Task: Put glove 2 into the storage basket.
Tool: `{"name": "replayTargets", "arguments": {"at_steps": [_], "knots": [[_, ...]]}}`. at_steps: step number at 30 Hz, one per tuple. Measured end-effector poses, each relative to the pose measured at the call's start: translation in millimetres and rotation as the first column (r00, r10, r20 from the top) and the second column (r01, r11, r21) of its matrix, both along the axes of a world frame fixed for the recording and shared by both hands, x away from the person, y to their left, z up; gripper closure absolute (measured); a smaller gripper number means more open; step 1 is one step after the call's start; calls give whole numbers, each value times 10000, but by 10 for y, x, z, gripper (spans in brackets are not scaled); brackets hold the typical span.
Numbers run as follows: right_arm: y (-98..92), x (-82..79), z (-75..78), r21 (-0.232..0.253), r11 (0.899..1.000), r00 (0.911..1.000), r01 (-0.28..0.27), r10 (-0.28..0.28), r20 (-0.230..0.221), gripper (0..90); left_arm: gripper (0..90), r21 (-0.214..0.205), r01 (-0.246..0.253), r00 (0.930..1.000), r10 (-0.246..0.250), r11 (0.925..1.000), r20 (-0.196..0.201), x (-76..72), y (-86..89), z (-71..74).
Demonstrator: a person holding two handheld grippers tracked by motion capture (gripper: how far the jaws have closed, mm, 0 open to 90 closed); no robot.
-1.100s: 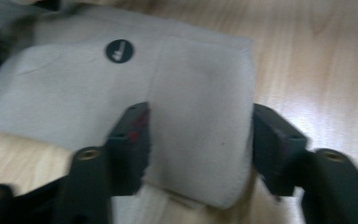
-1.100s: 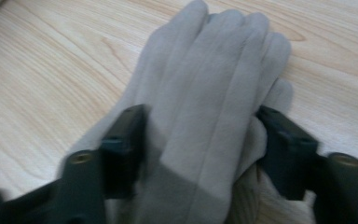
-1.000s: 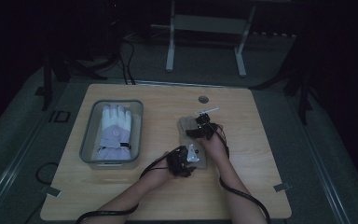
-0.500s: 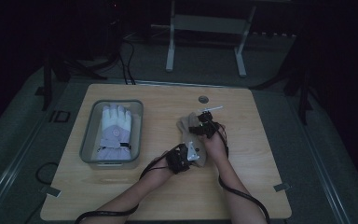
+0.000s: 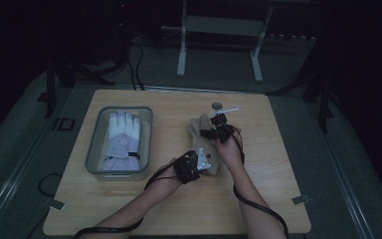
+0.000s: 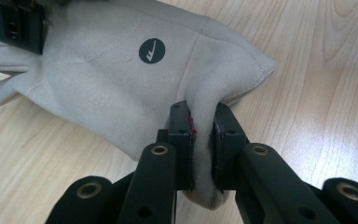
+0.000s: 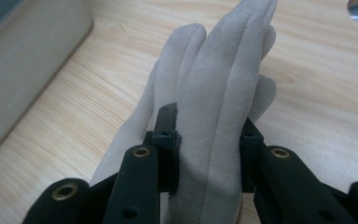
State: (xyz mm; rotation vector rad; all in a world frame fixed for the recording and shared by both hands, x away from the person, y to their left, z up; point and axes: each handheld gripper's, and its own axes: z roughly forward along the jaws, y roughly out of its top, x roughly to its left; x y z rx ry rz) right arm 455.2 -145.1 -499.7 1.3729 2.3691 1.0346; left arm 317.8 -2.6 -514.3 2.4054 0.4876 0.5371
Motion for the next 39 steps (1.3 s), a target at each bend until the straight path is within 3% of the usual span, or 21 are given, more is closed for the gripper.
{"name": "replayTargets", "arguments": {"at_steps": [17, 26, 39], "knots": [[225, -67, 299, 371, 9981, 9984, -496, 485, 296, 692, 813, -106, -354, 9993, 355, 9993, 148, -115, 255, 262], [470, -104, 505, 371, 9957, 9945, -845, 820, 657, 692, 813, 123, -514, 9976, 507, 9986, 478, -169, 442, 402], [853, -116, 652, 362, 9891, 9868, -1429, 1396, 817, 692, 815, 262, -925, 9935, 905, 9954, 684, -236, 764, 485]]}}
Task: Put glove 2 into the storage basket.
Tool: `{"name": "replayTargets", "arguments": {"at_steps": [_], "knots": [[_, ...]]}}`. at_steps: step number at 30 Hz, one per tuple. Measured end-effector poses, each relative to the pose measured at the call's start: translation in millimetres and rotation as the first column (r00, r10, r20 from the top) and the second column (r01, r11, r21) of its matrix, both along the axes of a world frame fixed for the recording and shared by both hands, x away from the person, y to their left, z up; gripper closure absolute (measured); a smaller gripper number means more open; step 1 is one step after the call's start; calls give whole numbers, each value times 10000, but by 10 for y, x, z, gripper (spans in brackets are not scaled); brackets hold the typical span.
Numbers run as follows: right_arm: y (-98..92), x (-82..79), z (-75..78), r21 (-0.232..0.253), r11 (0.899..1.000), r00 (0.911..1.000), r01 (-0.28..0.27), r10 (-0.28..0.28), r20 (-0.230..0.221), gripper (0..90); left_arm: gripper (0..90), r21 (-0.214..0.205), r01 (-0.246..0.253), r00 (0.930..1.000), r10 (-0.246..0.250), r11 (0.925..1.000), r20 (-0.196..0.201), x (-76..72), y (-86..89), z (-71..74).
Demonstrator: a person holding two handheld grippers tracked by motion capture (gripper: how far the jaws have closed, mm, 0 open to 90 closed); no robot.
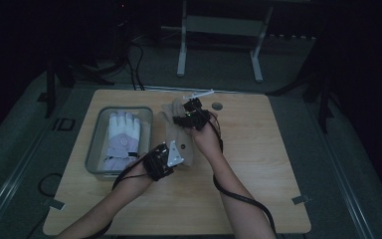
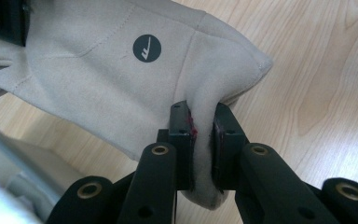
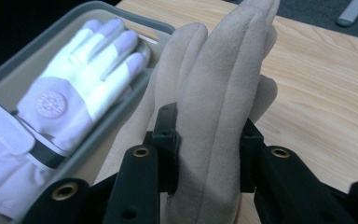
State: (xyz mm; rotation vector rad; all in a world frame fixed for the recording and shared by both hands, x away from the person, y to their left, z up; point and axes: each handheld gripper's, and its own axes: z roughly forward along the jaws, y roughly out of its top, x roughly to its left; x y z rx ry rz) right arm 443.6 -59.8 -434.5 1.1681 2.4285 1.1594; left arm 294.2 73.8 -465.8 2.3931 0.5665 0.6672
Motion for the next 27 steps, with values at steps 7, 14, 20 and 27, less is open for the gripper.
{"name": "replayTargets", "arguments": {"at_steps": [7, 14, 20, 27], "knots": [[187, -2, 91, -40, 9997, 9997, -224, 224, 88, 691, 815, 21, -196, 9996, 196, 9998, 207, -33, 143, 58], [399, -10, 170, -75, 9988, 9985, -487, 489, 235, 692, 815, 48, -433, 9988, 431, 9991, 216, -58, 327, 121], [601, -16, 186, -39, 9971, 9968, -765, 765, 238, 691, 815, 52, -658, 9977, 656, 9978, 176, -90, 488, 134], [838, -9, 205, -182, 9940, 9937, -1079, 1084, 284, 691, 815, 2, -958, 9951, 958, 9954, 237, -132, 700, 146]]}}
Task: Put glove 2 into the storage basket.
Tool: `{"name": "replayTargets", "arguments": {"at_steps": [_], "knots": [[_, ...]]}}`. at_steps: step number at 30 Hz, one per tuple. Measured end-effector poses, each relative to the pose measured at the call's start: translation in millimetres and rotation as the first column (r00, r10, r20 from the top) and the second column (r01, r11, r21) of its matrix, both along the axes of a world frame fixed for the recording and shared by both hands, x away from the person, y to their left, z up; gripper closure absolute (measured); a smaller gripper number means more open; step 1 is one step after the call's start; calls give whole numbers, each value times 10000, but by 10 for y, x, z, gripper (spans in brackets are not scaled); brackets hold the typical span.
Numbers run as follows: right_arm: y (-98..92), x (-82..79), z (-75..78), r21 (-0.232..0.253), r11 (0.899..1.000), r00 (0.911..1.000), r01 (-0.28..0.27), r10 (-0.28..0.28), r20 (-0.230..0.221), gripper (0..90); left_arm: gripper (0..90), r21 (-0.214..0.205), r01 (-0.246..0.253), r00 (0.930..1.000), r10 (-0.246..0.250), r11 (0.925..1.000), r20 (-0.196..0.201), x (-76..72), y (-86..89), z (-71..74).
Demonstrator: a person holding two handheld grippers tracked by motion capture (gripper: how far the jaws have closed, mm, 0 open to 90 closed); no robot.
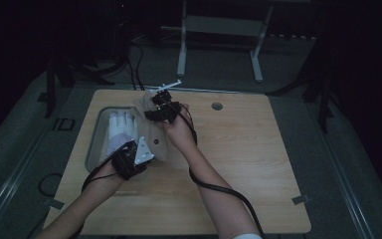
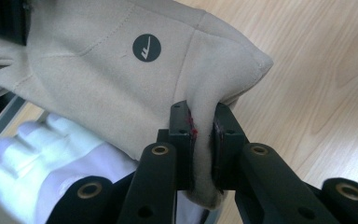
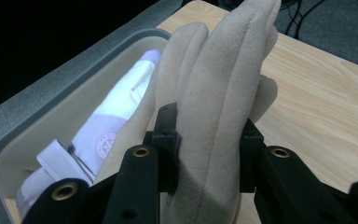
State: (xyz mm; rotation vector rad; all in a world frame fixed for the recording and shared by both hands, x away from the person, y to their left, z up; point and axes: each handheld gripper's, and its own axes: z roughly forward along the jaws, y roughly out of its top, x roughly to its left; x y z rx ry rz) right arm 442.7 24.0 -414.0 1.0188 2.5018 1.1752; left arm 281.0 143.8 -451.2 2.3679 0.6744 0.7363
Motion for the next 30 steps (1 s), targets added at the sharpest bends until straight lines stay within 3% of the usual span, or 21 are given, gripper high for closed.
{"name": "replayTargets", "arguments": {"at_steps": [17, 21, 30], "knots": [[659, 4, -64, -111, 9980, 9979, -622, 620, -158, 689, 815, -106, -937, 9952, 934, 9955, -277, -98, 607, -19], [740, 5, -95, -155, 9973, 9972, -722, 719, -182, 689, 815, -49, -988, 9947, 986, 9951, -292, -113, 661, -53], [878, 45, -276, -496, 9953, 9961, -829, 813, -336, 688, 815, 5, -1127, 9904, 1124, 9936, -799, -47, 705, -212]]}}
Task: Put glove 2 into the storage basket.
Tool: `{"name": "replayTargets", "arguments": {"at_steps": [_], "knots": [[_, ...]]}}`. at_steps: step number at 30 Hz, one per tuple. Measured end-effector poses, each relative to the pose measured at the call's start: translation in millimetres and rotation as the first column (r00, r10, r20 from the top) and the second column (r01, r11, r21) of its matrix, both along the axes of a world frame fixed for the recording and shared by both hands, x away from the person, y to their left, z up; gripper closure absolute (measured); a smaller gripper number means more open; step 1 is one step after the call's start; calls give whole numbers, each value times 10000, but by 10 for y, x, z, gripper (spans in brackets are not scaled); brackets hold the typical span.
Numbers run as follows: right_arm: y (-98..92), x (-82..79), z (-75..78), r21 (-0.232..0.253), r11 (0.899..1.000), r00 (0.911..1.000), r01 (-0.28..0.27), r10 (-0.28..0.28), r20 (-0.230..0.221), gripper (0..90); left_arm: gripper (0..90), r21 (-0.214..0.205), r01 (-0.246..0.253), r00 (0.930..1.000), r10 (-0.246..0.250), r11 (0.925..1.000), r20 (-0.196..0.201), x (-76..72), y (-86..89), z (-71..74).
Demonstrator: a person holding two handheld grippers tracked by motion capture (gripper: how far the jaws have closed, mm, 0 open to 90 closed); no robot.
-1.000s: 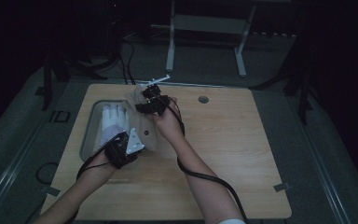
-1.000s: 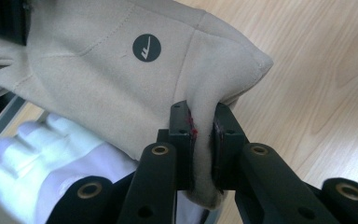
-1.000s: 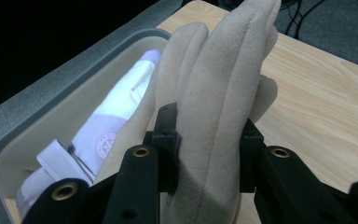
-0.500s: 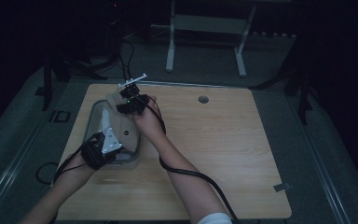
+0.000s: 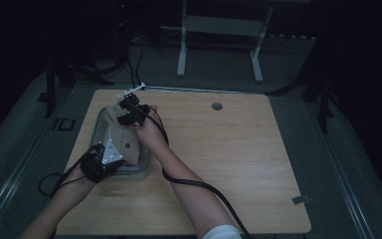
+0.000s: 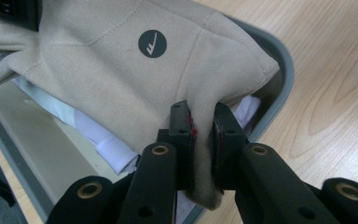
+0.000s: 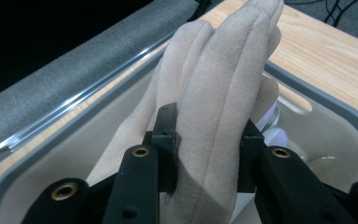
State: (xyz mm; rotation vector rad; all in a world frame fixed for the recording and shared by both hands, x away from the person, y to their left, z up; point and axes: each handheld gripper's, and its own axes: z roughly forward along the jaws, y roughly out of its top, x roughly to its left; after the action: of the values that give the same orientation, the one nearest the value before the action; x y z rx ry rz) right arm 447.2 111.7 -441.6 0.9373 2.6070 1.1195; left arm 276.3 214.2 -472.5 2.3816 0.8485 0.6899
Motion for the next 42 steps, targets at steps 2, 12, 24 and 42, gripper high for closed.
{"name": "replayTargets", "arguments": {"at_steps": [2, 12, 24, 42], "knots": [[25, 15, -56, -103, 9999, 9999, 24, -25, -144, 687, 814, 14, -2, 9999, 2, 10000, -158, 25, 18, -49], [110, 98, -266, -431, 9991, 9986, -2, -21, -538, 681, 813, 49, -1, 9980, 4, 10000, -634, 102, 39, -129], [164, 149, -408, -510, 9987, 9973, -65, 27, -734, 656, 813, 50, -22, 9927, 28, 10000, -1209, 197, 91, -228], [-57, 93, -153, -212, 9984, 9972, -521, 508, -554, 304, 493, -849, -520, 9926, 422, 9950, -1135, 168, 127, -64]]}}
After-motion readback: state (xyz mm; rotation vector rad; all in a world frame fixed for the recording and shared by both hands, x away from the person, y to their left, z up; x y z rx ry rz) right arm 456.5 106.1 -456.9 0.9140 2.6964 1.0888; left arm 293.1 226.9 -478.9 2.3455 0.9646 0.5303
